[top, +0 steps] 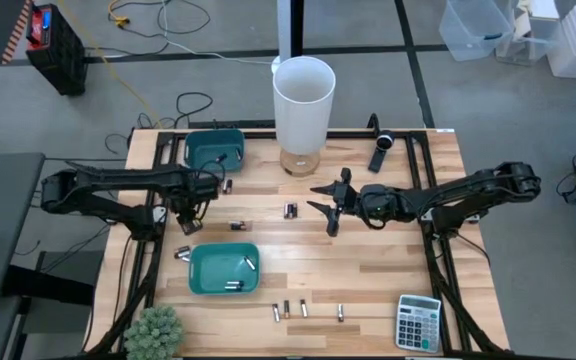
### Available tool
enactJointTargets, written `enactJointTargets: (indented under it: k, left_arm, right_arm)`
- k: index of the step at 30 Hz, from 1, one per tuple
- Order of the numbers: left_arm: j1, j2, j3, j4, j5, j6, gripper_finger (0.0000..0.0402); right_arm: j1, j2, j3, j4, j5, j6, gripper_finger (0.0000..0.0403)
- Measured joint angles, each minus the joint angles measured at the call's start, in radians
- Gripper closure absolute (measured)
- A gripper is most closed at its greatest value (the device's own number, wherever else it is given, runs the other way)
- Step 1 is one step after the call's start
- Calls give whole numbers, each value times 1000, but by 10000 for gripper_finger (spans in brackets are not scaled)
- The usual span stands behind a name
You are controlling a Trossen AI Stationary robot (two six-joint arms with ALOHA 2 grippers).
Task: Sort batteries
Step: Put the black battery into the blue bin
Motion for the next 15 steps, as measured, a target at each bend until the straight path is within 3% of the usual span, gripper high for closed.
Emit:
enactJointTargets:
  k: [15]
  left_arm:
    - [-129,0,-70,47,-29,-48,255]
  right_arm:
    - [0,0,0,9,0,10,218]
